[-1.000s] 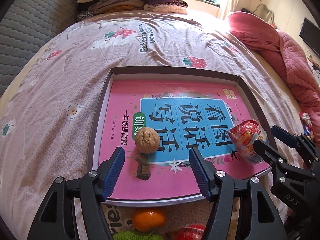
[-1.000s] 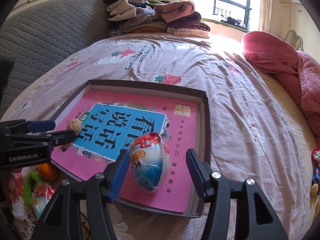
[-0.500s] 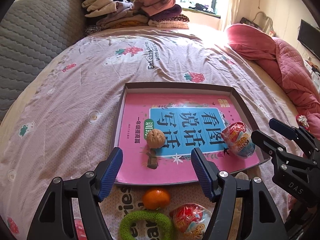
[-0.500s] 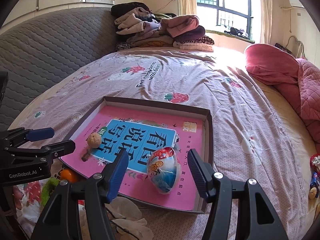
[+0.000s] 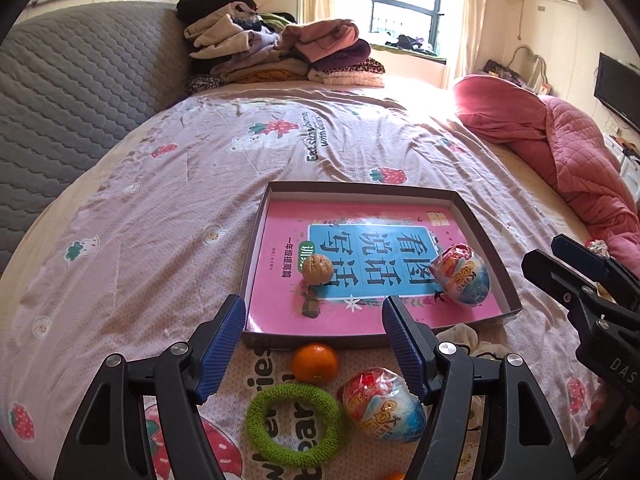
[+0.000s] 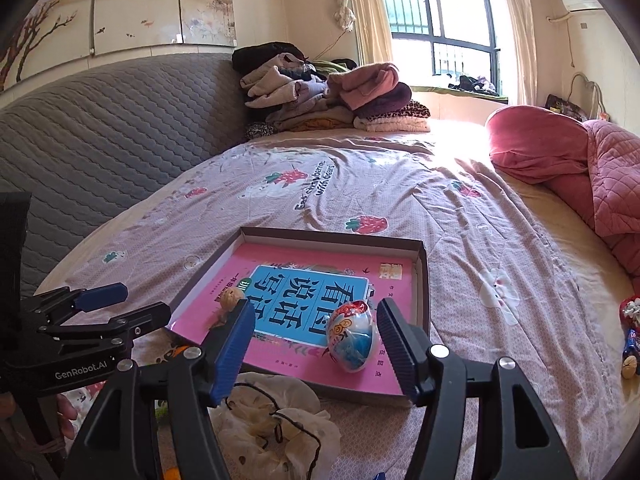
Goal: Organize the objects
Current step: 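Withdraw the left tool from the box back toward the remaining objects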
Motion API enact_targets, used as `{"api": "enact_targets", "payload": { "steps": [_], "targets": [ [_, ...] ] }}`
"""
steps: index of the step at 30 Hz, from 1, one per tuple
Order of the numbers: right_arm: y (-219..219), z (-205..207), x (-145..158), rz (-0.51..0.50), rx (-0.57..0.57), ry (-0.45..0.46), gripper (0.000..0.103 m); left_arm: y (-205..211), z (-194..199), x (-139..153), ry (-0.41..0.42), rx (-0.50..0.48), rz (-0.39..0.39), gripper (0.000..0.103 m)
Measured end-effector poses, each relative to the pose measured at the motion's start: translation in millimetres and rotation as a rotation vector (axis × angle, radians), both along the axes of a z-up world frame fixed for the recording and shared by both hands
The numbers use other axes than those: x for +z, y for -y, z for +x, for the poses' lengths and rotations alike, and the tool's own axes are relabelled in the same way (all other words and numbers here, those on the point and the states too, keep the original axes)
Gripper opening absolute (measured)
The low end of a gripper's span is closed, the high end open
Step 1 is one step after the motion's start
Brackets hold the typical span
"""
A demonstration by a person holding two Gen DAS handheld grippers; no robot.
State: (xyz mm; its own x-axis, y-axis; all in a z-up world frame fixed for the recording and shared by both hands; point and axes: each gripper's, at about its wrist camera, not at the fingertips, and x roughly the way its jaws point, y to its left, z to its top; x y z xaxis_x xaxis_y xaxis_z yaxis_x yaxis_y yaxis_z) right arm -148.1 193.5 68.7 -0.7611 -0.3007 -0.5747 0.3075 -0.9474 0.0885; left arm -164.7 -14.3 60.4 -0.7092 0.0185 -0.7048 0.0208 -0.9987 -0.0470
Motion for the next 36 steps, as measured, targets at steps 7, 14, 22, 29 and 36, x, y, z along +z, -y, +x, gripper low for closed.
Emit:
{"api": "enact_targets", "payload": {
  "steps": [7,14,22,29,36],
  "targets": [
    [0.8,29.8,14.7,0.006,0.002,-0.087,0.064,-4.5,35.8,11.3,-0.048,-0.008,-0.027,0.072],
    [-6.2,63.7,19.8,-0.007,-0.013,-0.148,0.065,-1.4,61.5,19.7,-0.091,0.007,-0.015,0.072],
    [-6.6,89.4,23.2,-0.010,-0.005,-0.194,0.065,-2.3,79.6,19.6,-0.109,0.008,-0.001,0.072],
    [-9.8,97.8,18.4,-0.023,-0.006,-0.193,0.065,-2.0,86.2,13.6,-0.113,0.005,0.005,0.072],
    [-9.3,106.2,15.0,-0.021,-0.007,-0.199,0.065,-2.5,92.1,10.1,-0.116,0.002,0.005,0.072]
  ]
}}
